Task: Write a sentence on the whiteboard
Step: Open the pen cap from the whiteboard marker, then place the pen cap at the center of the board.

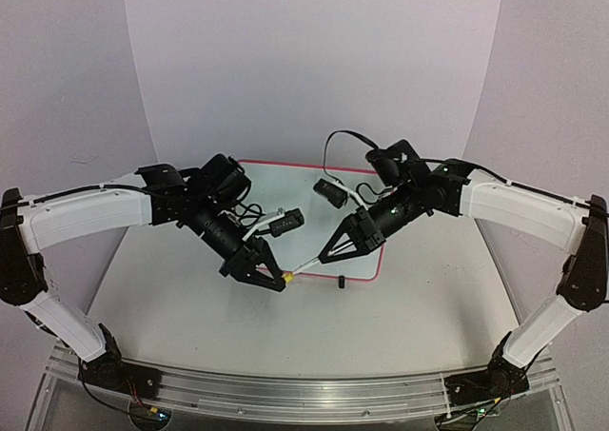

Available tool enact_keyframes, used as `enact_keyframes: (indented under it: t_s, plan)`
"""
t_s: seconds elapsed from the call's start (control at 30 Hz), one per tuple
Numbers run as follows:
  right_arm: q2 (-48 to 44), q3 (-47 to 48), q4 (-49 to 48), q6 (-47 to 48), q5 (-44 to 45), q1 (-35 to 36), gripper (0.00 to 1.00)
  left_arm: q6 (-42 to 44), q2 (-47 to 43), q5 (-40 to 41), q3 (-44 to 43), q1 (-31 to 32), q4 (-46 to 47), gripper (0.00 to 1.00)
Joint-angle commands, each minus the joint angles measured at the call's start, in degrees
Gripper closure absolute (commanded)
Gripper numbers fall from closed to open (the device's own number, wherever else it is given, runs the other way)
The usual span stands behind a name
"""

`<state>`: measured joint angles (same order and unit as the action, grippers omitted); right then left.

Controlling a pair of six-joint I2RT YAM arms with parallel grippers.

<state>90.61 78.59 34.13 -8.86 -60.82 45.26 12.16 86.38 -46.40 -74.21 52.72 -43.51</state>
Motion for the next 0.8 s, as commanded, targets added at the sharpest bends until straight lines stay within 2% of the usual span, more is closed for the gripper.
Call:
enact_keyframes:
  t_s: [0.0, 0.13, 0.23, 0.37, 0.43, 0.53, 0.63, 0.77]
  plan:
    - [-5.63, 1.13, 8.12, 6.79, 0.05, -5.65, 1.0, 0.26, -3.04, 0.78, 2.63, -0.07, -5.31, 1.0]
    - [-7.71, 3.56, 17.47, 12.53, 4.57, -6.5, 1.0, 0.07, -3.3, 2.24, 3.45, -0.17, -5.99, 1.0]
    - [-9.81, 4.18, 19.2, 12.78, 6.9, -6.9, 1.0, -1.85, -4.55, 4.36, 5.24, -0.76, -3.6, 1.0]
    - [-12.45, 3.06, 16.41, 9.97, 10.01, -6.97, 1.0, -12.15, -9.63, 16.51, 12.0, -2.12, 8.53, 1.0]
    - [-13.86, 0.51, 10.7, 3.7, 13.3, -6.91, 1.0, -19.29, -12.35, 25.21, 16.59, -2.66, 14.55, 1.0]
    - [-18.66, -7.34, -3.6, -4.35, 18.99, -6.93, 1.0, -30.45, -16.78, 38.03, 23.76, -3.67, 21.98, 1.0]
    - [-24.1, -13.38, -14.95, -9.71, 26.97, -6.94, 1.0, -37.8, -18.8, 42.01, 30.12, -4.84, 26.08, 1.0]
    - [-29.46, -19.33, -22.66, -11.81, 34.74, -6.91, 1.0, -41.24, -16.04, 42.66, 33.3, -6.25, 27.74, 0.99]
